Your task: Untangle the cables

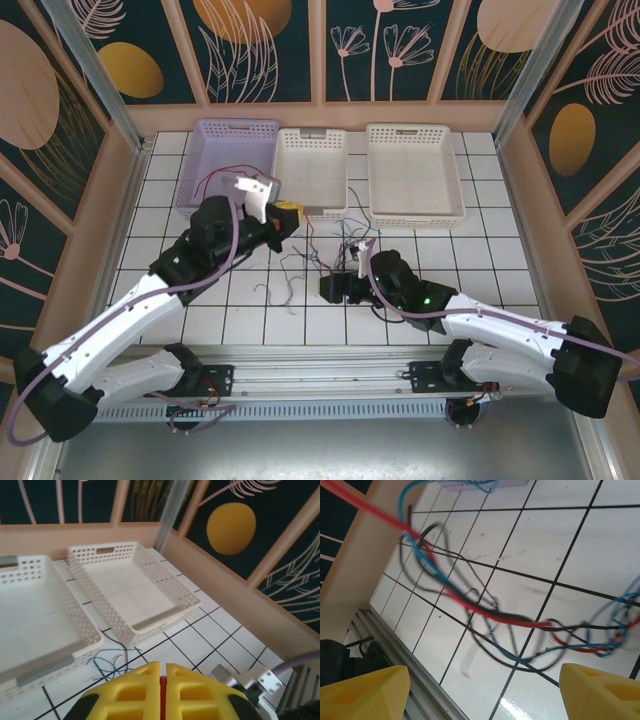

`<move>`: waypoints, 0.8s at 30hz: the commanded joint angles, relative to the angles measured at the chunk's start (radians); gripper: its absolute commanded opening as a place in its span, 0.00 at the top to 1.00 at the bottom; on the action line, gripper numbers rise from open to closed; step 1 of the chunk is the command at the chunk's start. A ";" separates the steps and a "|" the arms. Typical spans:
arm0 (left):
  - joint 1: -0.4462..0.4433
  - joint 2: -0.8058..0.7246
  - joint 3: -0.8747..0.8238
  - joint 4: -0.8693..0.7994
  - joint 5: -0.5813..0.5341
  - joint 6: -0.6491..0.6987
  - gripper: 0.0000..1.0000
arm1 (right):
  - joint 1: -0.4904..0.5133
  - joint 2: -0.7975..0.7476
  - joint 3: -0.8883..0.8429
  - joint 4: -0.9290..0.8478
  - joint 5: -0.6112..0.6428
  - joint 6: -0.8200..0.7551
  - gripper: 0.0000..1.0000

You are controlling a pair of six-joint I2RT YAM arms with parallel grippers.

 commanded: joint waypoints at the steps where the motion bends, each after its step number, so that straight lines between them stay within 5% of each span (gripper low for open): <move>1: 0.007 0.042 0.072 -0.001 0.114 0.060 1.00 | 0.039 -0.024 -0.046 0.079 0.129 -0.049 0.22; 13: 0.007 0.009 -0.054 0.045 0.147 0.098 1.00 | 0.075 -0.110 -0.115 0.110 0.378 -0.106 0.28; 24: 0.007 -0.024 -0.103 0.049 0.123 0.112 1.00 | 0.058 -0.032 -0.143 0.212 0.282 -0.174 0.30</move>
